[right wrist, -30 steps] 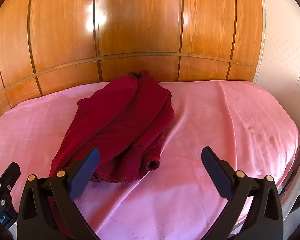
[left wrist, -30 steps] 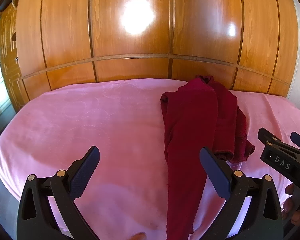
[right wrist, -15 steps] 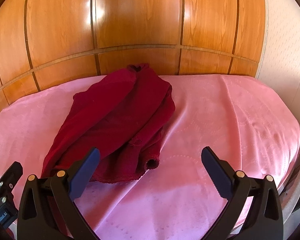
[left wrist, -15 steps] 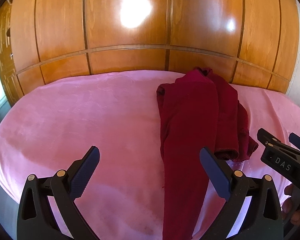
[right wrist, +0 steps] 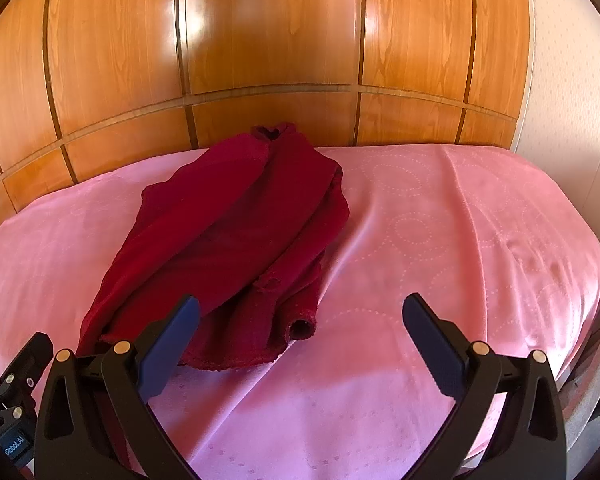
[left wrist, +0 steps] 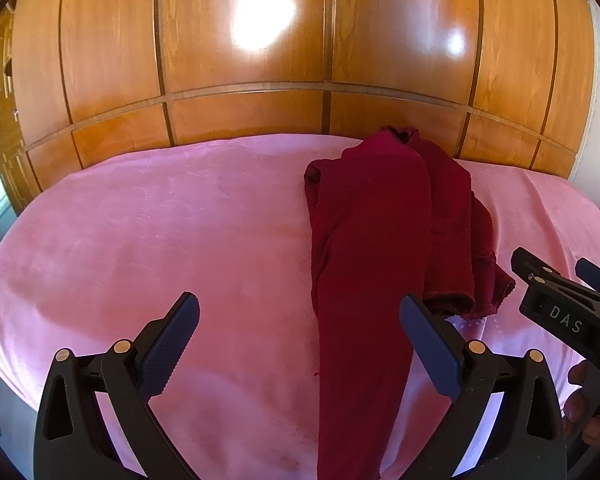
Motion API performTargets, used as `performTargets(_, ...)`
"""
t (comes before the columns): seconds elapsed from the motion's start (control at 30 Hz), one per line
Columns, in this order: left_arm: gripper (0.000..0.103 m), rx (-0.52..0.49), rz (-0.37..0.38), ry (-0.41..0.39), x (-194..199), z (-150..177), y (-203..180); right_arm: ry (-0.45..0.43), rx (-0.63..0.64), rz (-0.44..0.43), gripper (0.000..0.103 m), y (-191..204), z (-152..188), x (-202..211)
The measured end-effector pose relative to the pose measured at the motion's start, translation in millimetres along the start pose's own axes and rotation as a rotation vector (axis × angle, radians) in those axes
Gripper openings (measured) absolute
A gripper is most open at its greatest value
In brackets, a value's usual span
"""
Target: Fold small clothes
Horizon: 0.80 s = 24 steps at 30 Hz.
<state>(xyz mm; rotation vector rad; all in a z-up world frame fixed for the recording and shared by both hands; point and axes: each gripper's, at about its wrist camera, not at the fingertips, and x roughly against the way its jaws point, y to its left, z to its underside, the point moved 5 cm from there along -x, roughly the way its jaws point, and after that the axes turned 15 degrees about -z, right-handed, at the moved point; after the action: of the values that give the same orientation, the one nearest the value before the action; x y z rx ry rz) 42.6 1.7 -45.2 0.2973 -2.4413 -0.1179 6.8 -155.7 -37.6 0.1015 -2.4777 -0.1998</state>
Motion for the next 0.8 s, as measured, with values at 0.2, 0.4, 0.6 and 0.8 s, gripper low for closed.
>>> performTargets(0.2,0.099,0.003,0.000,-0.014,5.6,-1.4,-0.4,-0.008,0.004,-0.002,0.101,0.2,0.2,3.1)
performTargets(0.4,0.099,0.015,-0.002,-0.025,10.2,-4.4,1.2,-0.015,0.005,-0.004,0.101,1.0,-0.1,6.2)
performTargets(0.6,0.099,0.031,0.008,-0.051,15.3,-9.8,3.7,-0.012,0.001,-0.005,0.101,0.6,-0.2,5.6)
performTargets(0.8,0.099,0.015,0.013,-0.026,7.7,-7.6,-0.1,0.005,-0.007,-0.008,0.101,-2.5,1.4,0.9)
